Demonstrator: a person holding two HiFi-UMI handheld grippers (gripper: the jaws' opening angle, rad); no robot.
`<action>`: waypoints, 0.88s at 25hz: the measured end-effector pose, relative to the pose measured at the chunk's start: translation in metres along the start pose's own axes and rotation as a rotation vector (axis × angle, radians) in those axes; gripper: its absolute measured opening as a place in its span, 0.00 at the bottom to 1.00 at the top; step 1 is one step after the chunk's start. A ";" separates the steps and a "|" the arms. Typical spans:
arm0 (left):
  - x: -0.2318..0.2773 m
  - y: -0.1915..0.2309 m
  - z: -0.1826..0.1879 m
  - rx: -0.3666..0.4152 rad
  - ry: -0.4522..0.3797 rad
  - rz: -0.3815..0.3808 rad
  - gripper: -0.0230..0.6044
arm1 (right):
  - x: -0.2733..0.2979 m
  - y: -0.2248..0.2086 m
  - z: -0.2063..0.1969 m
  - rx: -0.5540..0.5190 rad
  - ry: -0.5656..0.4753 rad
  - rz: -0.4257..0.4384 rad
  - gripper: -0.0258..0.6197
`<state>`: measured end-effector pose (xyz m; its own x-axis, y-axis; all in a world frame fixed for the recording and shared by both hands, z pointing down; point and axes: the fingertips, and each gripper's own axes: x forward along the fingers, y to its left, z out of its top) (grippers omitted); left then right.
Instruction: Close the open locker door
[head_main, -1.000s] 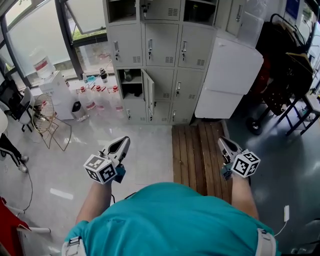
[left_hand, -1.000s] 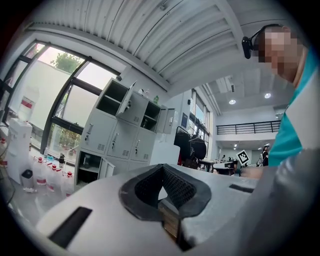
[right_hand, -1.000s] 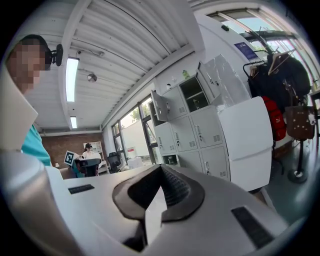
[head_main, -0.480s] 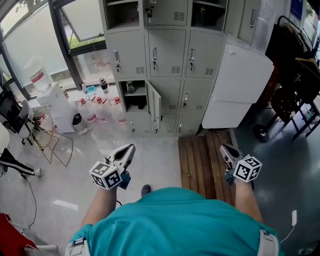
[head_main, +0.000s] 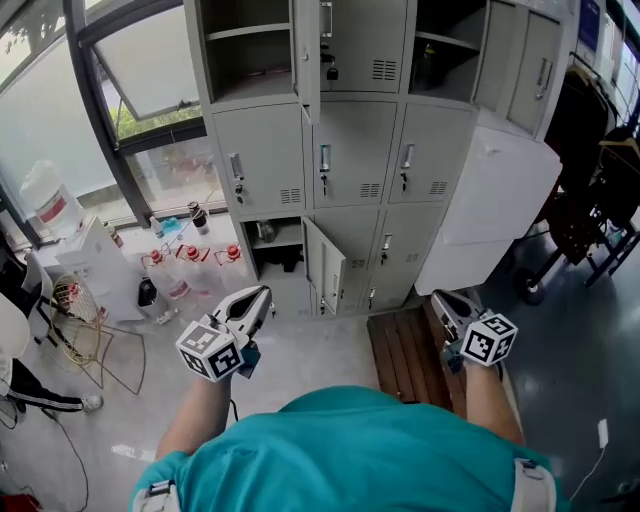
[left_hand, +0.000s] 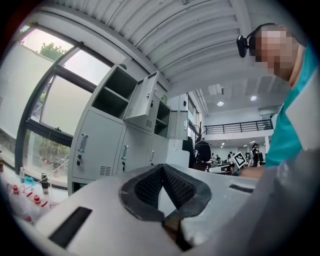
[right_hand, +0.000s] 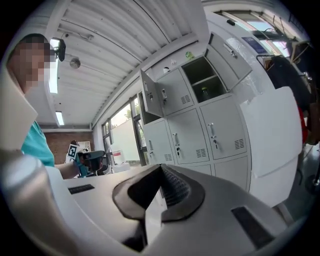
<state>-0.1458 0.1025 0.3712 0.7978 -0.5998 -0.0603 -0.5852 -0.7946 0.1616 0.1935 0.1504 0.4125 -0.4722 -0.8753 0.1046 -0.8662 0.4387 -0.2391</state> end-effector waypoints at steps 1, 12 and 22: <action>0.009 0.009 0.006 0.002 -0.006 -0.006 0.04 | 0.012 -0.004 0.001 0.001 0.006 0.000 0.04; 0.124 0.070 0.035 0.060 -0.050 0.098 0.04 | 0.144 -0.103 0.076 -0.046 -0.034 0.135 0.04; 0.223 0.072 0.119 0.237 -0.133 0.397 0.05 | 0.273 -0.161 0.220 -0.164 -0.040 0.400 0.04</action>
<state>-0.0268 -0.0996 0.2517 0.4897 -0.8557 -0.1674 -0.8701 -0.4919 -0.0306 0.2401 -0.2036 0.2672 -0.7722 -0.6354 -0.0036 -0.6322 0.7688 -0.0964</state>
